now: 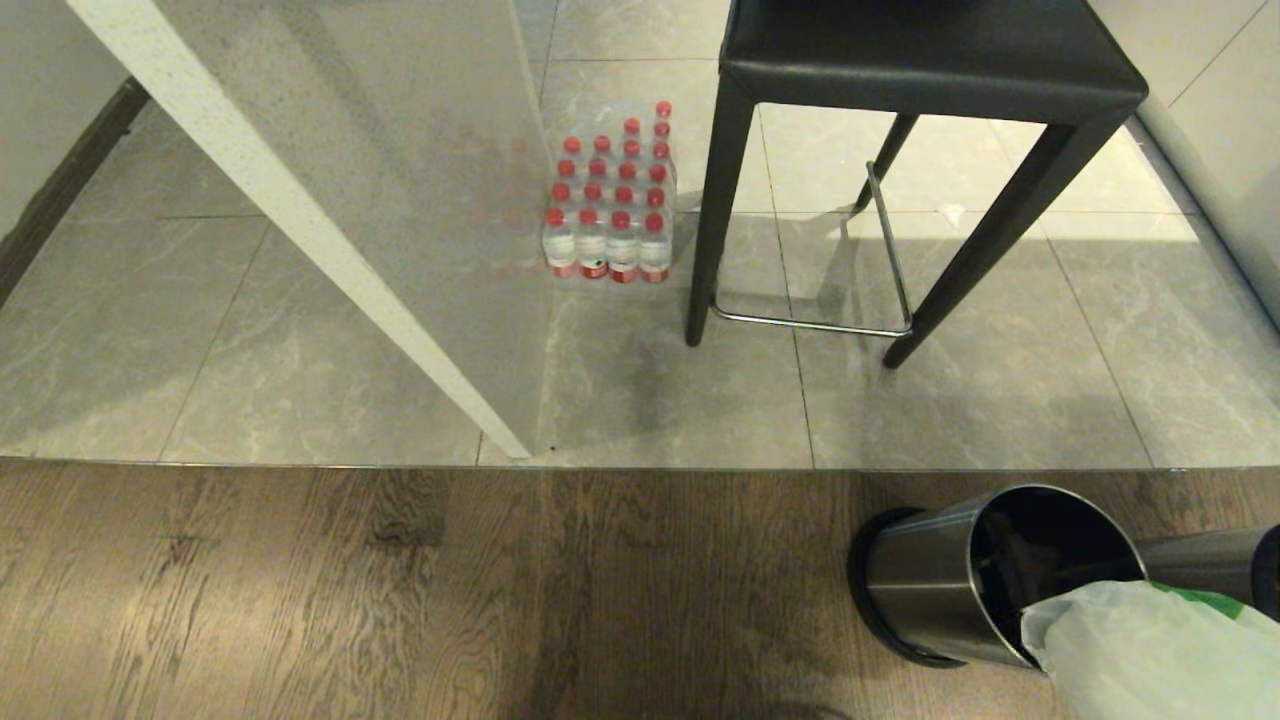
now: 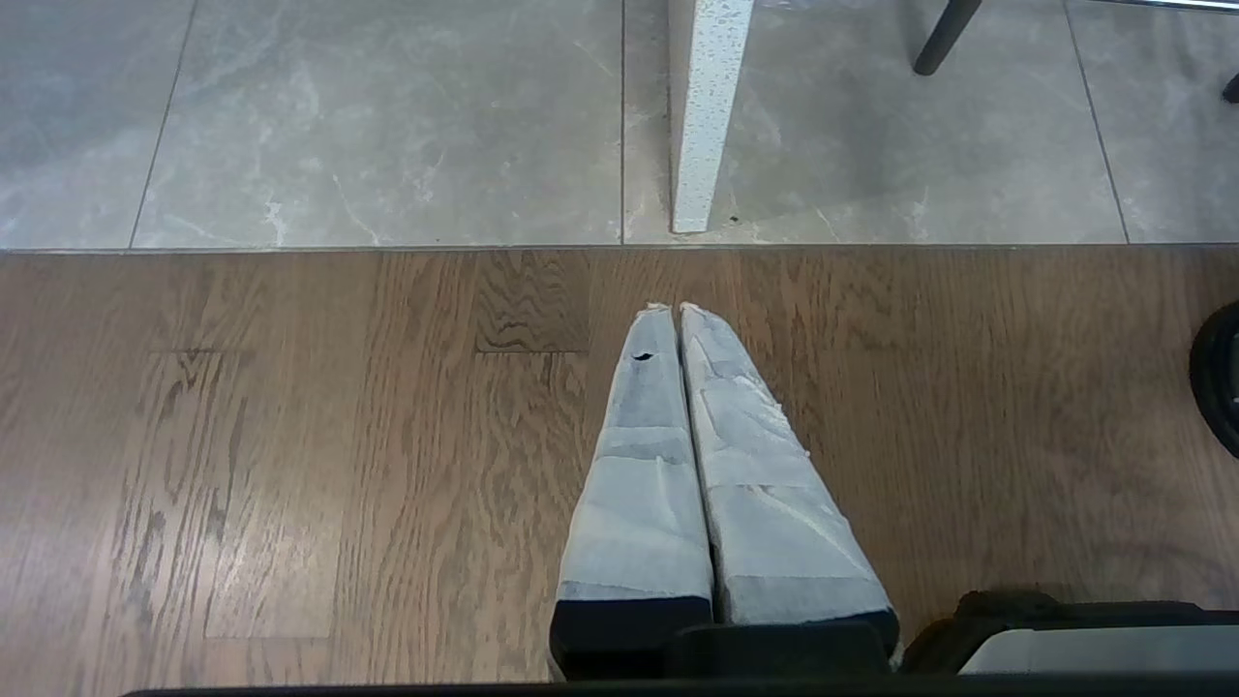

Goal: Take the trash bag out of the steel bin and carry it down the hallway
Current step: Put the trash bag at the door

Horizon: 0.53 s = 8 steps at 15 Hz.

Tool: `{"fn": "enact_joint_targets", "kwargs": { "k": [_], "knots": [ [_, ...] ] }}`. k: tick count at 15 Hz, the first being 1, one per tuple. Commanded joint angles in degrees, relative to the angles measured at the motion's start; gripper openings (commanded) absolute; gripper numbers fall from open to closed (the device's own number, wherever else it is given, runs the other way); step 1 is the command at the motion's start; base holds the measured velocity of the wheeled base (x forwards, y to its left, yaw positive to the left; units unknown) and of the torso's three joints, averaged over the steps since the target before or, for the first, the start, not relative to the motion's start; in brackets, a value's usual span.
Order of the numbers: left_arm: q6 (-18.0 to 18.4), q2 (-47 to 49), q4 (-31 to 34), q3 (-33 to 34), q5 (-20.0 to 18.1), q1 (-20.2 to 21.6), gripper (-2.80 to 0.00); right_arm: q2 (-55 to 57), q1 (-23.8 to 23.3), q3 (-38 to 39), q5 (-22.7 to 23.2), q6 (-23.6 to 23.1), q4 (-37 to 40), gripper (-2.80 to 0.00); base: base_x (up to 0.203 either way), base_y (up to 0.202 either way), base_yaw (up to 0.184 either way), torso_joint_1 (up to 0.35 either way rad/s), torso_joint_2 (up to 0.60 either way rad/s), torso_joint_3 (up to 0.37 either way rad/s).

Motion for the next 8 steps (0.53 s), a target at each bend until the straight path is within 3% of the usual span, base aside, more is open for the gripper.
{"fn": "enact_joint_targets", "kwargs": {
  "k": [1, 8],
  "knots": [
    [-0.02, -0.02, 0.00, 0.00, 0.00, 0.00, -2.80, 0.90, 0.00, 0.47, 0.03, -0.09, -8.73, -2.80, 0.000, 0.000, 0.000, 0.000, 0.00, 0.000],
    [-0.06, -0.02, 0.00, 0.00, 0.00, 0.00, -2.80, 8.24, 0.00, -1.83, 0.03, -0.83, -22.63, -2.80, 0.000, 0.000, 0.000, 0.000, 0.00, 0.000]
  ]
}}
